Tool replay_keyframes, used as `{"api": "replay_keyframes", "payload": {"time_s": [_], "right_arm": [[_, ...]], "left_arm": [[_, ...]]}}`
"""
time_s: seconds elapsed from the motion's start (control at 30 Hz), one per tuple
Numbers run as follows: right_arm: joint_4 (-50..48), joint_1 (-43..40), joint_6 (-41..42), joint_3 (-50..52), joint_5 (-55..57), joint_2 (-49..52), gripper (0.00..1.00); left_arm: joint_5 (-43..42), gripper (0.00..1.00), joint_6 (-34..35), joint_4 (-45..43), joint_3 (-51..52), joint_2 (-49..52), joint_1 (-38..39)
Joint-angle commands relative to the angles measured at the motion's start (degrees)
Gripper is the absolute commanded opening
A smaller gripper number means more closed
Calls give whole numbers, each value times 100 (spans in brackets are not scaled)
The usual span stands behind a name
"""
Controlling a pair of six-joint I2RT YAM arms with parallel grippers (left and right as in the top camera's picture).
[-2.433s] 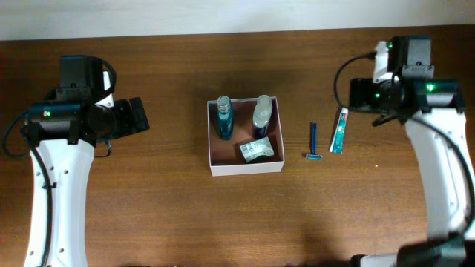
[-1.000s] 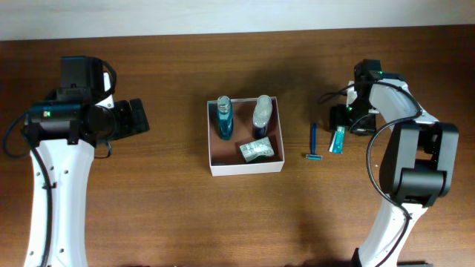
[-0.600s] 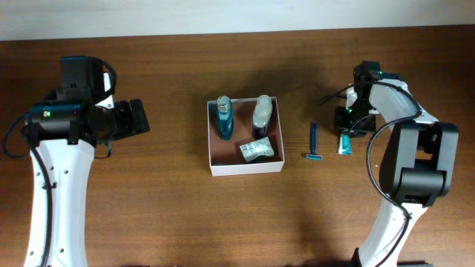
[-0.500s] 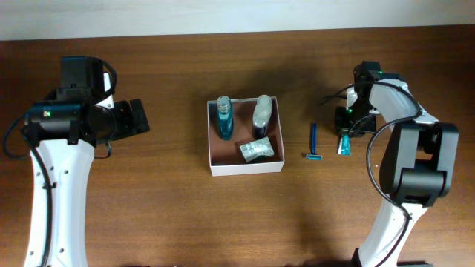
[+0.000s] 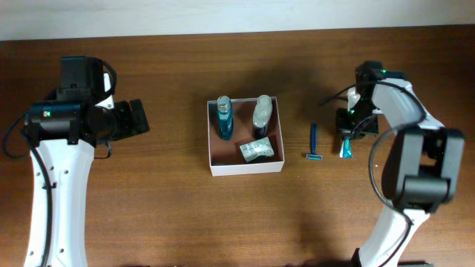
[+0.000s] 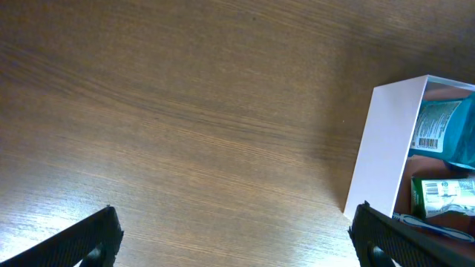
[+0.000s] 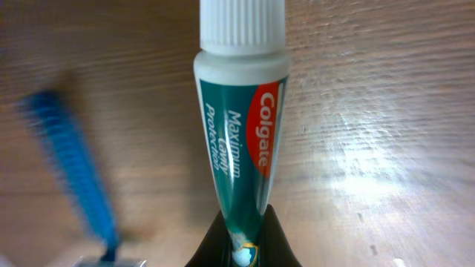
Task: Pack container
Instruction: 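Place the toothpaste tube into the box and release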
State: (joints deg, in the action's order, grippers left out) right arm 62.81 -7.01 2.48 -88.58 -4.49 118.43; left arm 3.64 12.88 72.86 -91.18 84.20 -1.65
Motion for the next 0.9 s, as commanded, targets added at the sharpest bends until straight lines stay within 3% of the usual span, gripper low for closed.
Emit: {"api": "replay_keyframes", "payload": {"time_s": [0.0, 0.17, 0.33, 0.6, 0.87], "right_arm": [[-50, 212, -501, -17, -560, -1410, 4], [-173, 942, -1379, -17, -839, -2581, 4], [-208, 2247, -2330, -17, -411, -3130, 4], [-212, 4074, -4380, -15, 221, -2551, 4], [-238, 4223, -4579, -13, 219, -1665, 4]], "left_arm": [[39, 100, 33, 4, 7, -83, -17], [39, 100, 33, 2, 7, -83, -17], [39, 100, 33, 0, 7, -81, -17], [39, 100, 33, 4, 7, -81, -17], [42, 100, 33, 2, 7, -81, -17]]}}
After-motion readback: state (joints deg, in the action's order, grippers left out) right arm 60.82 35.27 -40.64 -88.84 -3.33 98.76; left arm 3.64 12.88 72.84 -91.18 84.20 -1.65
